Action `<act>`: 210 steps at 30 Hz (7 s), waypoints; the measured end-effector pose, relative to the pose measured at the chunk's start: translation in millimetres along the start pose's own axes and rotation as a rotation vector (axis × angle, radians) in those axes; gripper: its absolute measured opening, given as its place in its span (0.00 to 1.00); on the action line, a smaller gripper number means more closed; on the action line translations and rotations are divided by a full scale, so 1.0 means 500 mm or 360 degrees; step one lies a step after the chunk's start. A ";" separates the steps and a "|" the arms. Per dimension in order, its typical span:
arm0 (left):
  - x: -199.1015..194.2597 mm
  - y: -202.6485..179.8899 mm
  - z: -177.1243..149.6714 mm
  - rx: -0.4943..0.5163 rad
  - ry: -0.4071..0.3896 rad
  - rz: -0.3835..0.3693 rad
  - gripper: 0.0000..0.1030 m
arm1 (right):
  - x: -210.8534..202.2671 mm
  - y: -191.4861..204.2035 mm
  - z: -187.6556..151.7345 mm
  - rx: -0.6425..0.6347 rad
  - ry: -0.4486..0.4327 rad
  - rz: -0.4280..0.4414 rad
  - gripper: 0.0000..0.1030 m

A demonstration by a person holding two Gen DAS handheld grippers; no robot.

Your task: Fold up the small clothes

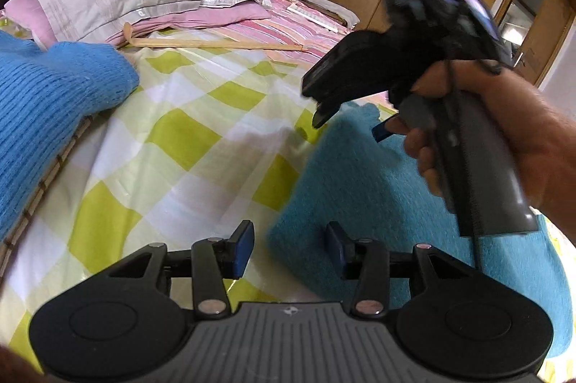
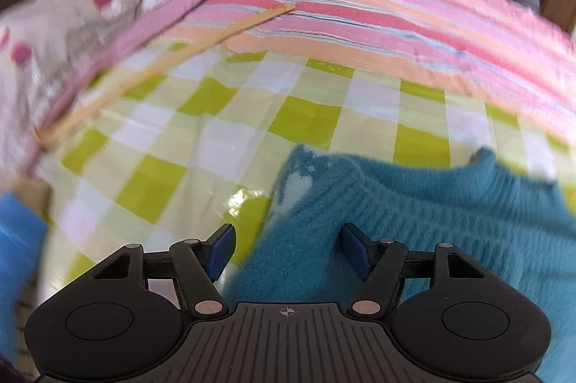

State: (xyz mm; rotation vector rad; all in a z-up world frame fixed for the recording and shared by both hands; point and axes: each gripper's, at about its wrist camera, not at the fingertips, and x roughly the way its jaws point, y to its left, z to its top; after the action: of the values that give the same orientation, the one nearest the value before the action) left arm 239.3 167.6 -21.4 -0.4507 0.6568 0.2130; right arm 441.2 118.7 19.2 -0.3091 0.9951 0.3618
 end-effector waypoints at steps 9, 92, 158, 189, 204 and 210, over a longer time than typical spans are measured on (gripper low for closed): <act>0.007 -0.002 -0.005 0.0012 0.0013 0.0019 0.54 | 0.035 0.049 -0.010 -0.0279 0.0007 -0.0176 0.68; -0.052 -0.597 -0.253 0.1285 -0.0197 -0.0565 0.37 | -0.295 -0.791 -0.400 0.0922 -0.0452 0.0326 0.27; -0.011 -0.537 -0.122 0.0948 -0.0007 -0.0373 0.53 | -0.278 -0.766 -0.473 0.1014 -0.0457 0.0251 0.34; 0.019 -0.438 -0.099 0.0611 0.0151 -0.0373 0.61 | -0.269 -0.758 -0.560 0.1054 -0.0379 0.0275 0.67; -0.028 -0.454 -0.122 0.0791 0.0103 -0.0198 0.61 | -0.314 -0.718 -0.581 0.1073 -0.0387 0.0181 0.63; -0.058 -0.453 -0.142 0.0821 0.0076 -0.0131 0.62 | -0.378 -0.654 -0.625 0.0829 -0.0466 -0.0079 0.63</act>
State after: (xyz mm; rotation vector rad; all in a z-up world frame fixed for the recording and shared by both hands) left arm 253.2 -66.9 23.1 0.0136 0.7094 -0.0489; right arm 253.1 -333.2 50.0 0.1877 0.7579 0.0892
